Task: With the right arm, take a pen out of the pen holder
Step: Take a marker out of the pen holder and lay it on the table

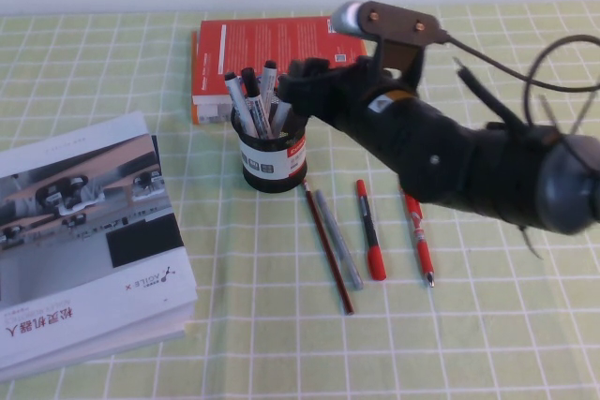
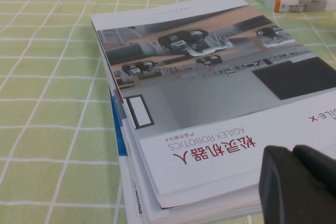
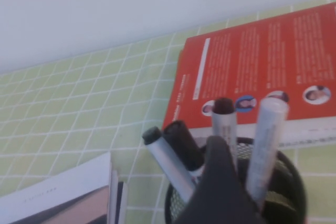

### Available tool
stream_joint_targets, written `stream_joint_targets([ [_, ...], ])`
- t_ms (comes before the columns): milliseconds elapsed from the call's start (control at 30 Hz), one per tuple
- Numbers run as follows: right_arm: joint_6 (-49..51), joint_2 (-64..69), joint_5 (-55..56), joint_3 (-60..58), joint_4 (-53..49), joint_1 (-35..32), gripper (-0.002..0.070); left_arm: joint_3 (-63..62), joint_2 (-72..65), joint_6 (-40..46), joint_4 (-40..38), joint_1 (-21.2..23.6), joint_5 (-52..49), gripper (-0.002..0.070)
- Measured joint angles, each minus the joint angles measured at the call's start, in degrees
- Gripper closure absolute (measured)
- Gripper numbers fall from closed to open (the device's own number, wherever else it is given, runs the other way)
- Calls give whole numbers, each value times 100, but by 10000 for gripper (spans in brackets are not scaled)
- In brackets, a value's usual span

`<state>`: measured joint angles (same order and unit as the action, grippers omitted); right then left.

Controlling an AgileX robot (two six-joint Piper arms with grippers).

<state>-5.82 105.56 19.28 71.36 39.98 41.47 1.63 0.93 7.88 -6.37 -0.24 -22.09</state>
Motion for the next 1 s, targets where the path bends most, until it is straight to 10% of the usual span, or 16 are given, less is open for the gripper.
stream_joint_targets([
  [1000,0,1420,305,1343,75,-188,338,0,0,0,0,0,0,680],
])
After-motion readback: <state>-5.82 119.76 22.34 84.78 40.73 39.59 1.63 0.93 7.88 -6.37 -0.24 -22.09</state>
